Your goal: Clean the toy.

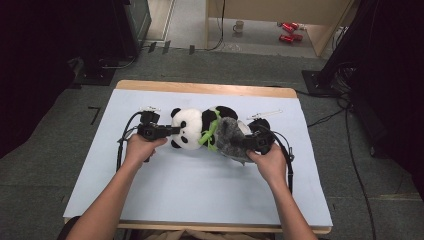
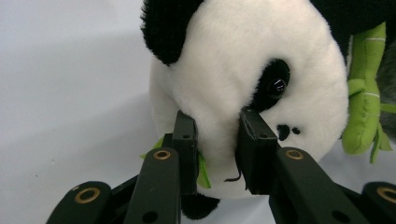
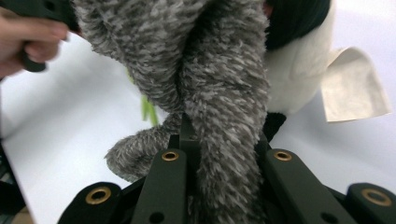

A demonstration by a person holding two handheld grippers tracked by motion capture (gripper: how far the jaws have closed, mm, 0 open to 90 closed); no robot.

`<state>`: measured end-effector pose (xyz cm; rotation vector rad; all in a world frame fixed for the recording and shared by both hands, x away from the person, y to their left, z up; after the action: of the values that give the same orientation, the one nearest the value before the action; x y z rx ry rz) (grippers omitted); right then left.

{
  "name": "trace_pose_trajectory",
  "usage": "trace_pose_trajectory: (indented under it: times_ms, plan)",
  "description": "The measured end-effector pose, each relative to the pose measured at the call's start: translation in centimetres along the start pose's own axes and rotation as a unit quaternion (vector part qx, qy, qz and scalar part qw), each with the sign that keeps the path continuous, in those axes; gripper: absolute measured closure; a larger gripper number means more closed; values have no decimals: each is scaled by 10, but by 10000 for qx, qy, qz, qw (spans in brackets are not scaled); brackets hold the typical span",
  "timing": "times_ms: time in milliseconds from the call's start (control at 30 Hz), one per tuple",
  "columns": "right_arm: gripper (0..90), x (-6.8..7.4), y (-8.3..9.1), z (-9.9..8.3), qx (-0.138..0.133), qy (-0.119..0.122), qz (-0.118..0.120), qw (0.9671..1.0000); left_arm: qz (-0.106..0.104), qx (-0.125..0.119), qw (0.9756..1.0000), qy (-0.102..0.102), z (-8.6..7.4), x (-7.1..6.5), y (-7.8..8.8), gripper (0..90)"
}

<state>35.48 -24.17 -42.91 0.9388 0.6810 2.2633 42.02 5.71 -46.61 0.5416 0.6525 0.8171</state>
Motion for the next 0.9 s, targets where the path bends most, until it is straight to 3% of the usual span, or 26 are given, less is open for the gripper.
trace_pose_trajectory:
  times_ms: [133, 367, 700, 900]
  plan:
    - [775, -5, -16, -10, 168, 2, 3, 9999, 18, 16, 10000, -33, -1, 2, -2, 715]
    - [776, -4, -26, -30, 403, 17, 28, 9992, 96, 51, 9999, -132, -2, 1, -2, 717]
    - [775, -2, -33, -50, 637, -23, 91, 9979, 84, 28, 9999, -54, -2, 1, -4, 716]
    - [774, 1, -40, -62, 925, -53, 181, 9955, 63, 13, 10000, 13, -1, 4, -5, 715]
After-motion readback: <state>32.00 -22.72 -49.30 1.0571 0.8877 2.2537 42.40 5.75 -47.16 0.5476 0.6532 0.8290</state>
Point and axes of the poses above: each handheld gripper's, and its own axes: y roughly backward along the jaws, z roughly out of its top, x roughly to its left, the point moved 4 cm from there along -y, roughly forward along the jaws, and after that the axes turned 8 degrees about z, right-handed, at the moved point
